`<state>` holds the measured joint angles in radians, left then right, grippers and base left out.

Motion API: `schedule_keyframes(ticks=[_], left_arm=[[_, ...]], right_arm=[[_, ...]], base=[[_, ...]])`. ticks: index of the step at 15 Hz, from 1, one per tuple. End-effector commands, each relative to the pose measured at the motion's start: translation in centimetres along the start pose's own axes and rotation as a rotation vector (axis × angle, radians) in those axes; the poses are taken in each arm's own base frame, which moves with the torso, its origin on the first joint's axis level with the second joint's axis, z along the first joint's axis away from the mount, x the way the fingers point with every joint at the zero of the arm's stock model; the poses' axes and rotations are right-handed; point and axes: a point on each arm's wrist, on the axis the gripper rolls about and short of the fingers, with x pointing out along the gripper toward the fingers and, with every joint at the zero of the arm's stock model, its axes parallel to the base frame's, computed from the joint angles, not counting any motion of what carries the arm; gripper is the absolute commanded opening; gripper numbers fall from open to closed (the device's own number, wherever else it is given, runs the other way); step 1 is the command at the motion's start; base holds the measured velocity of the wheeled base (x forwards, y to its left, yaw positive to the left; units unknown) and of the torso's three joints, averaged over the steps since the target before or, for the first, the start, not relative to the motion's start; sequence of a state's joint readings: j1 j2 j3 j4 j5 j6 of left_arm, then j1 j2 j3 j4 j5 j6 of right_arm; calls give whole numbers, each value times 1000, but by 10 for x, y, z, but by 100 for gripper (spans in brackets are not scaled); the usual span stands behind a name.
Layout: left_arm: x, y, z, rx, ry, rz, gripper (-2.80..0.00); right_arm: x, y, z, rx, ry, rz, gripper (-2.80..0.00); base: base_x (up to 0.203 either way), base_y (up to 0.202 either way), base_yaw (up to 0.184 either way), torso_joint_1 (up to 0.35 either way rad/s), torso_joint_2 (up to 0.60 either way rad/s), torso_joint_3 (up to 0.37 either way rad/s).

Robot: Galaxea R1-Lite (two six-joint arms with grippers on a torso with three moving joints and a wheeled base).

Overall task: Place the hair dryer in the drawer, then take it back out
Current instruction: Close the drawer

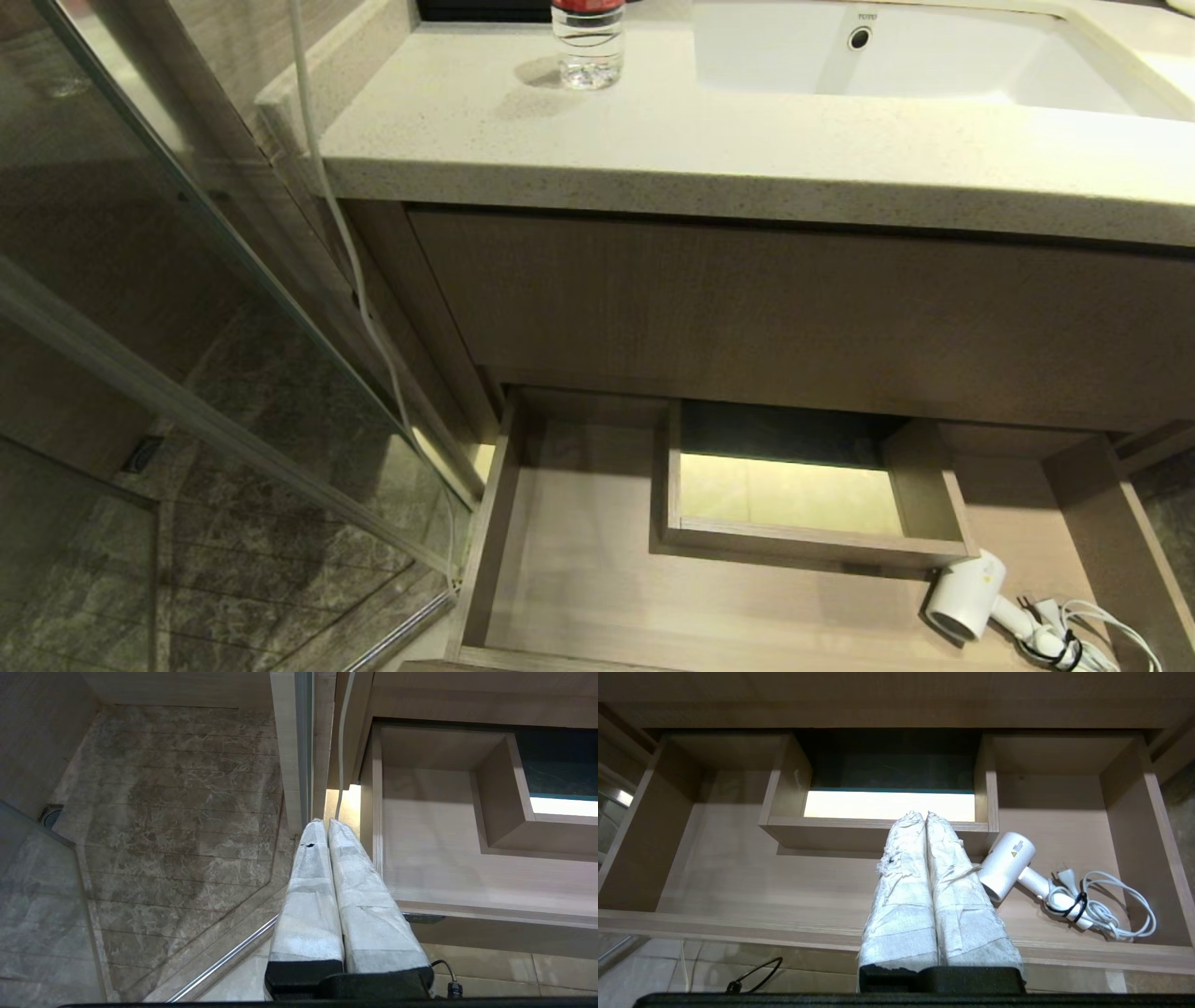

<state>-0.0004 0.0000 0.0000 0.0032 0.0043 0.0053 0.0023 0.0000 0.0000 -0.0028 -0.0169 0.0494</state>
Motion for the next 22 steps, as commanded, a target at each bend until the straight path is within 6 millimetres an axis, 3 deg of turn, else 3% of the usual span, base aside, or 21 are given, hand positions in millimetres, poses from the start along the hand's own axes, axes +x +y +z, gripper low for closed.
schedule_keyframes(ticks=[1,11,17,22], left_arm=[[0,0,0,1,0,1,-280],[0,0,0,4,0,1,-280],[0,0,0,5,0,1,-280],[0,0,0,5,0,-1,-280]], right_arm=[[0,0,0,2,1,-1,-280],[0,0,0,0,1,2,-280],[0,0,0,3,1,2,-280],[0,0,0,4,1,1,-280]], base=[[0,0,0,0,0,0],[0,0,0,0,0,0],[1,3,-109,5,2,3],[0,0,0,0,0,0]])
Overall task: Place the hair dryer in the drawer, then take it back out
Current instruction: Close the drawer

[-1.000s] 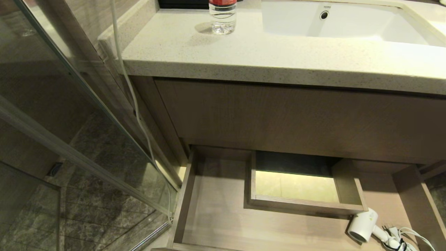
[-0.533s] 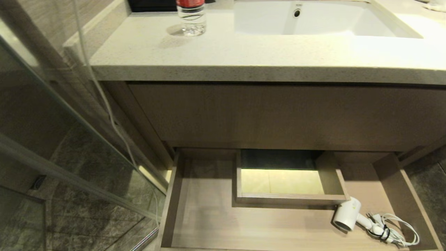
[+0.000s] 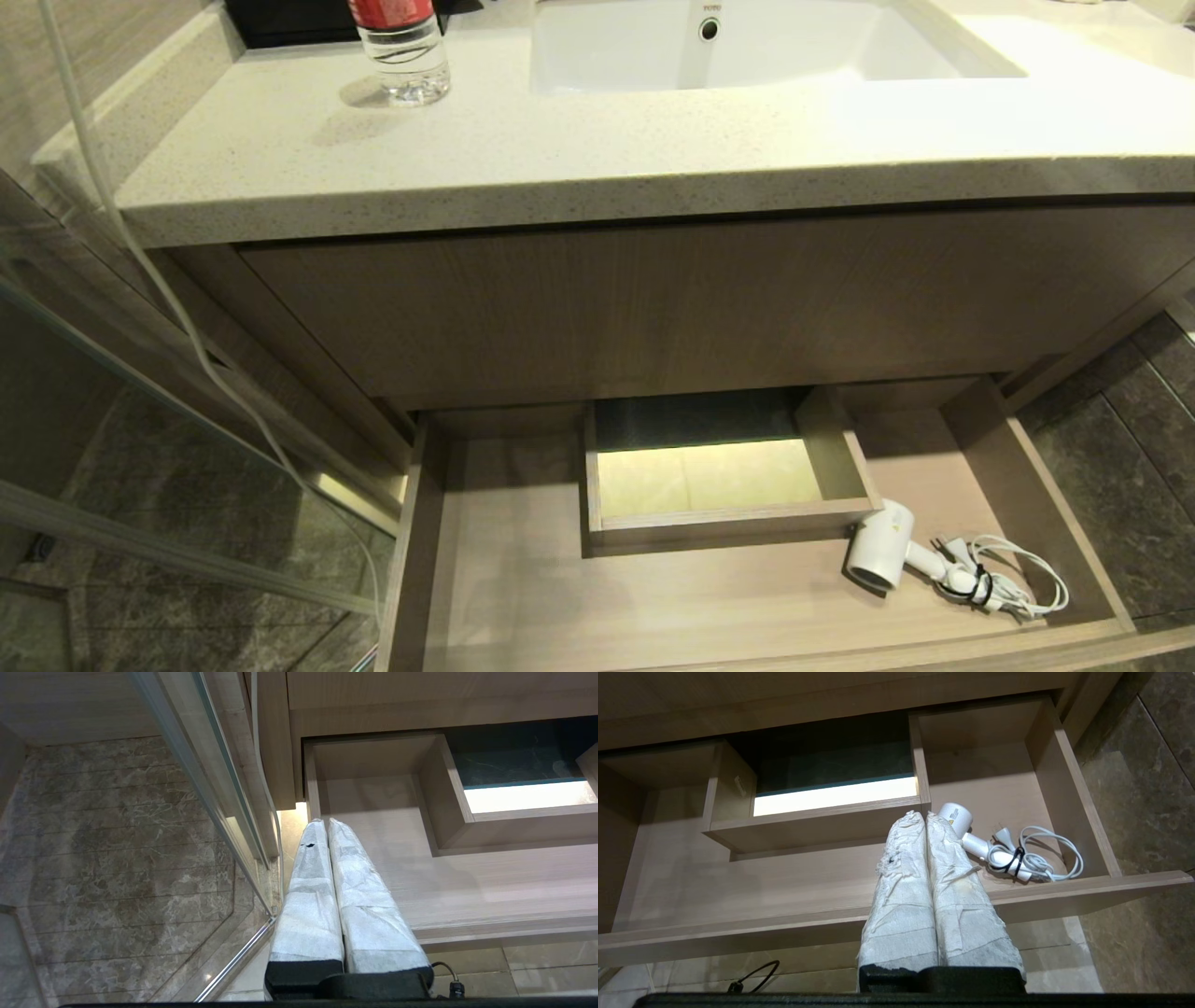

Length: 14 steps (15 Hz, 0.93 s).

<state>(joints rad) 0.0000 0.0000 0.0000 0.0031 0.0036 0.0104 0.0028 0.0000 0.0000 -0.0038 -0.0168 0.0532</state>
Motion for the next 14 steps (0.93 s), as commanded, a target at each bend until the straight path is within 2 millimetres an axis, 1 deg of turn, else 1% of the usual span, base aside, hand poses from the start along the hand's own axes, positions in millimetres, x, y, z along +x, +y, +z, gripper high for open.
schedule_keyframes(ticks=[1,8,11,14], left_arm=[[0,0,0,0,0,1,-280],[0,0,0,-10,-2,1,-280],[0,0,0,-10,-2,1,-280],[0,0,0,4,-1,1,-280]], right_arm=[[0,0,0,0,2,0,-280],[0,0,0,-9,4,5,-280],[0,0,0,-79,2,17,-280],[0,0,0,-85,3,17,-280]], base=[[0,0,0,0,0,0],[0,0,0,0,0,0],[0,0,0,0,0,0],[0,0,0,0,0,0]])
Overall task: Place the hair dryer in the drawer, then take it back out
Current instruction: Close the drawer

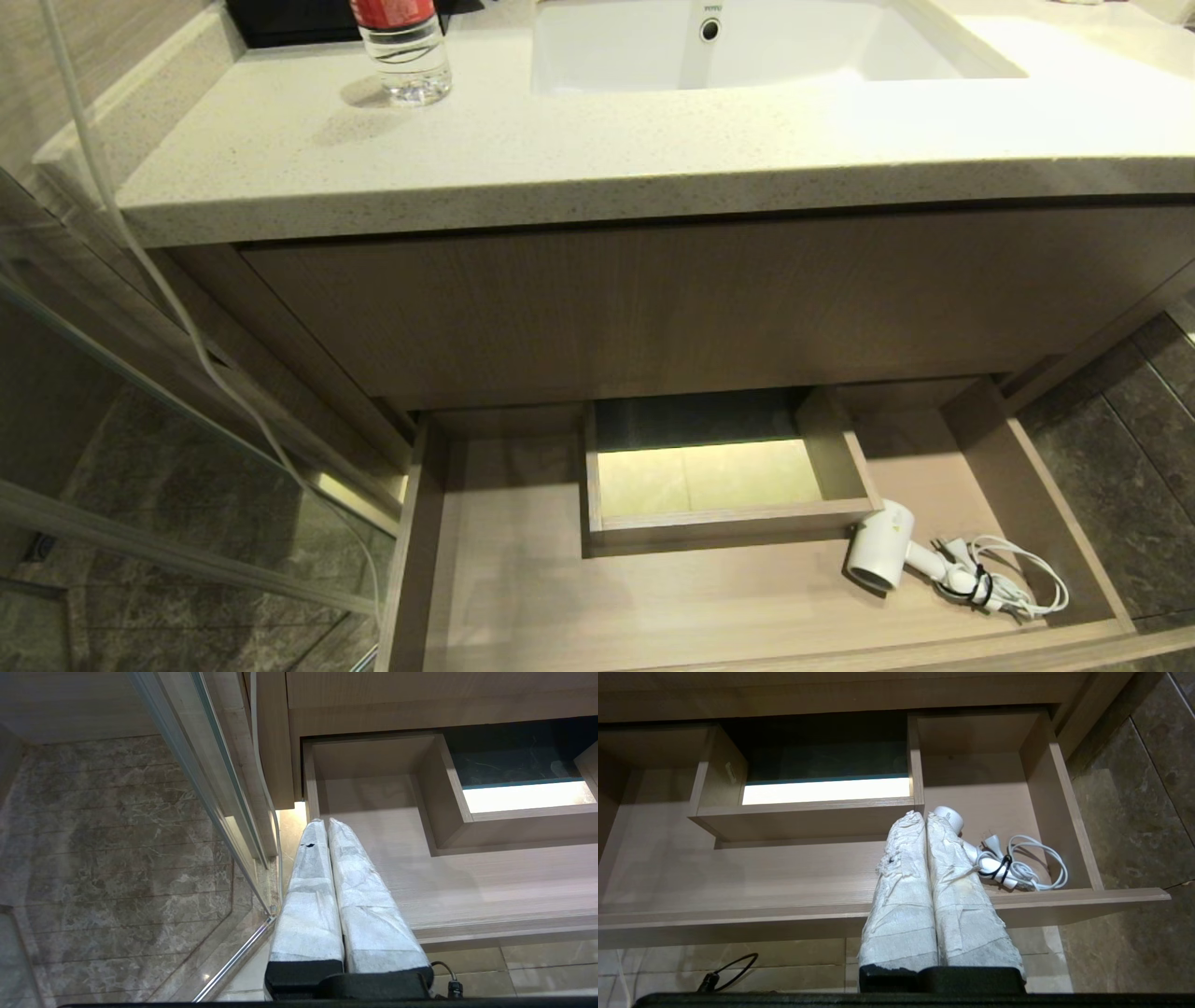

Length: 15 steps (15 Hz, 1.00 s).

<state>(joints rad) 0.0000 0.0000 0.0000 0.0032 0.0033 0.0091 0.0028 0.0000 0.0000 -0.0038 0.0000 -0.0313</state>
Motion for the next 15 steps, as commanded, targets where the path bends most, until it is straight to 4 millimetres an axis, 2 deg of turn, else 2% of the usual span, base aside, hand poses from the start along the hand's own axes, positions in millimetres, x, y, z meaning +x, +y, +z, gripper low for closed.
schedule_keyframes(ticks=[1,15], left_arm=[[0,0,0,6,-1,1,-280],[0,0,0,2,1,-2,-280]], right_arm=[[0,0,0,5,4,-1,-280],[0,0,-1,7,5,-1,-280]], base=[[0,0,0,0,0,0],[0,0,0,0,0,0]])
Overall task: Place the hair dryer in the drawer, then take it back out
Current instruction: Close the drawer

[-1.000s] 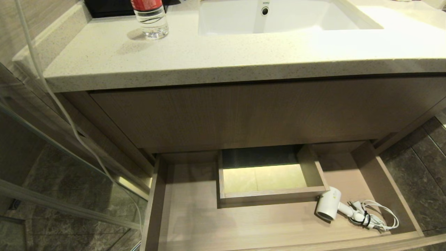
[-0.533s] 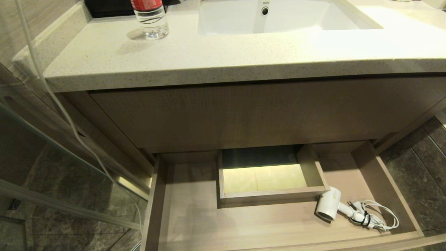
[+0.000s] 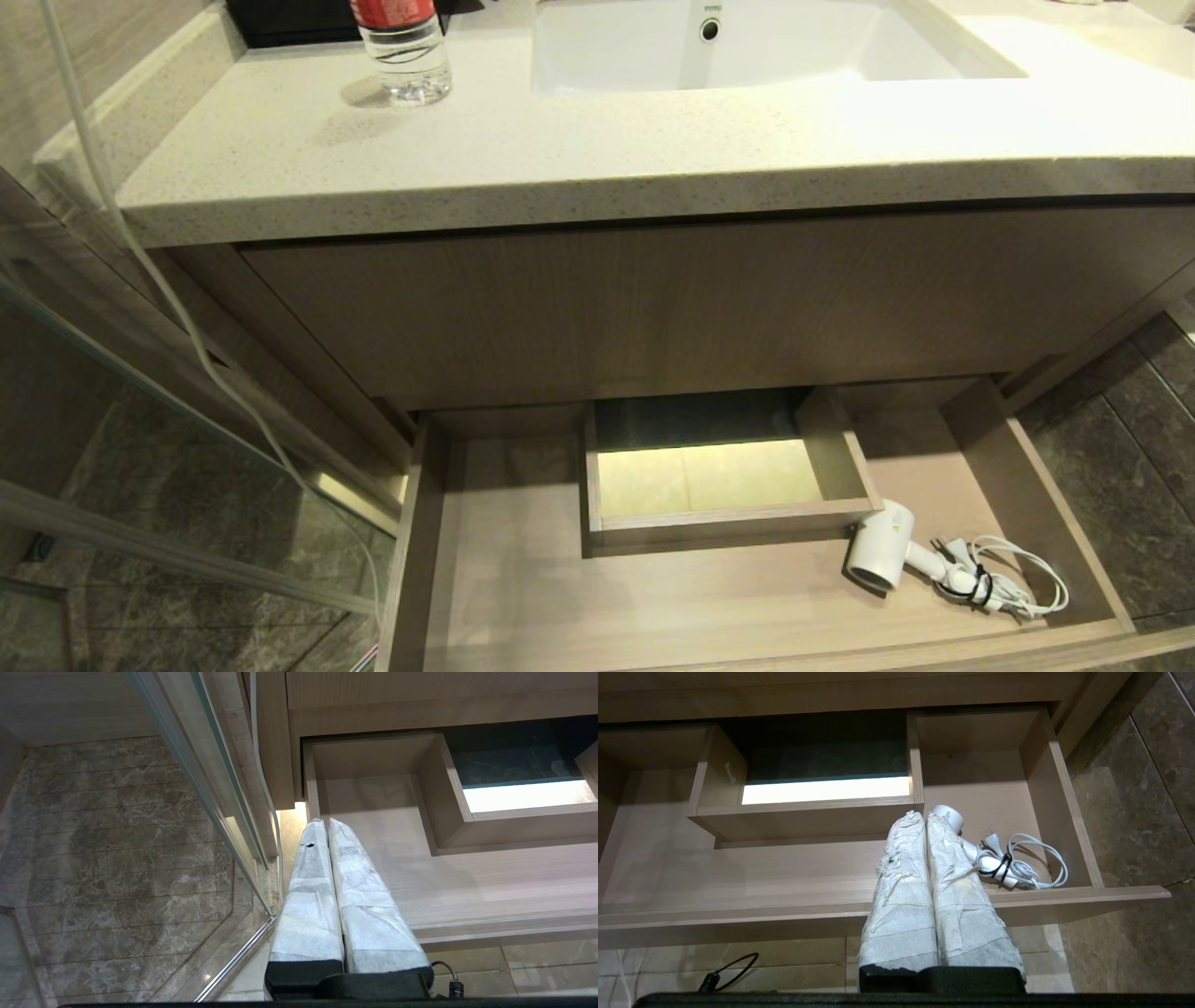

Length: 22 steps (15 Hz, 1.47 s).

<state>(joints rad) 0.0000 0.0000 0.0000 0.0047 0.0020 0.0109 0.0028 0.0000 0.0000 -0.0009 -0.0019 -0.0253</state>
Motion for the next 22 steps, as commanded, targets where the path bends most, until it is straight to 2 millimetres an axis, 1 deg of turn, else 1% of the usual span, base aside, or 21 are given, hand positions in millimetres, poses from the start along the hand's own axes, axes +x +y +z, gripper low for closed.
schedule_keyframes(ticks=[1,20,22], left_arm=[[0,0,0,-2,0,-1,-280],[0,0,0,0,0,0,-280],[0,0,0,0,0,1,-280]], right_arm=[[0,0,0,1,2,-1,-280],[0,0,0,-1,1,1,-280],[0,0,0,1,0,2,-280]], base=[[0,0,0,0,0,0],[0,0,0,0,0,0],[0,0,0,-4,134,100]])
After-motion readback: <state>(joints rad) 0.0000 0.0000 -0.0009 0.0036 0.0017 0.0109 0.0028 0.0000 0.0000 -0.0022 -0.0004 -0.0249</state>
